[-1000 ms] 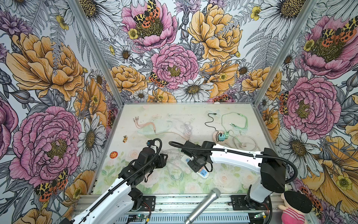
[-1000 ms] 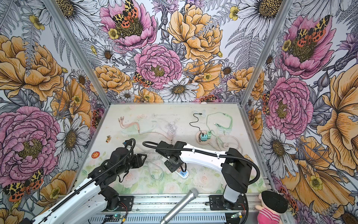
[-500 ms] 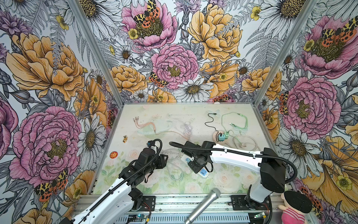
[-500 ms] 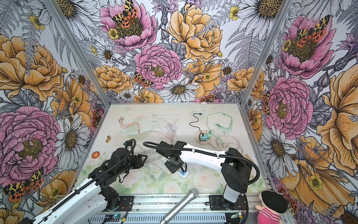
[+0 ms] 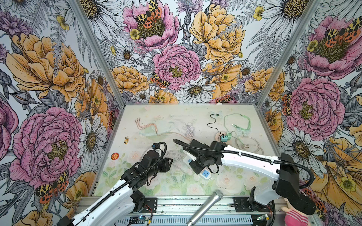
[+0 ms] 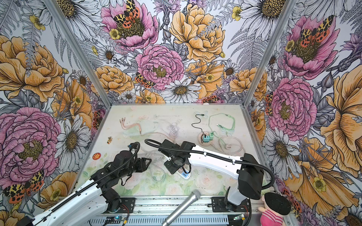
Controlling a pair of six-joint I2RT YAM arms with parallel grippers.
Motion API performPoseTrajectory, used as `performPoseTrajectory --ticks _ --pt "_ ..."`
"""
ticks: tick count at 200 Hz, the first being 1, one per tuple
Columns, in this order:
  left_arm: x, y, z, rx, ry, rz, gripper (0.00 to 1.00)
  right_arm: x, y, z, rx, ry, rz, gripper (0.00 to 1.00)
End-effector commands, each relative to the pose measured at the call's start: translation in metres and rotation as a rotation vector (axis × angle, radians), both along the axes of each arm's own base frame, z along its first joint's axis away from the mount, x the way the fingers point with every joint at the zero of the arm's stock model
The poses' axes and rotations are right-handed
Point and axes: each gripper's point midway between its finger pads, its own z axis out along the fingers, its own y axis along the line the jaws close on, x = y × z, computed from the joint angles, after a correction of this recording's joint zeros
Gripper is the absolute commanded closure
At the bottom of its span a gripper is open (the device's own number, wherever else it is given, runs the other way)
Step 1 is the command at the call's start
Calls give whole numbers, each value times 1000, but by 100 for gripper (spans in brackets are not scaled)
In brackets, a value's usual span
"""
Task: Insert the plug
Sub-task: 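Open and lift the right gripper while the left moves over the peach charger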
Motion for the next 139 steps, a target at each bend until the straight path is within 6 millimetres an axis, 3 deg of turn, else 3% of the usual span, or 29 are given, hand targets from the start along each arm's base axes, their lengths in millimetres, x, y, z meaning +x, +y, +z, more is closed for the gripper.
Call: performPoseTrajectory --ticks 1,40,77,105,139 --pt "1 -18 23 -15 -67 -56 45 -3 -1 23 88 -25 -13 100" --pt "-19 -61 45 81 -178 -212 47 13 -33 71 213 -133 -140 100" --pt "-39 -115 58 237 -286 -390 48 45 -82 108 325 -237 -308 100" --pt "-43 -150 51 329 -299 -491 47 64 -119 117 365 -291 -418 98" --pt "-36 -171 44 391 -305 -528 44 78 -146 111 428 -267 -510 97"
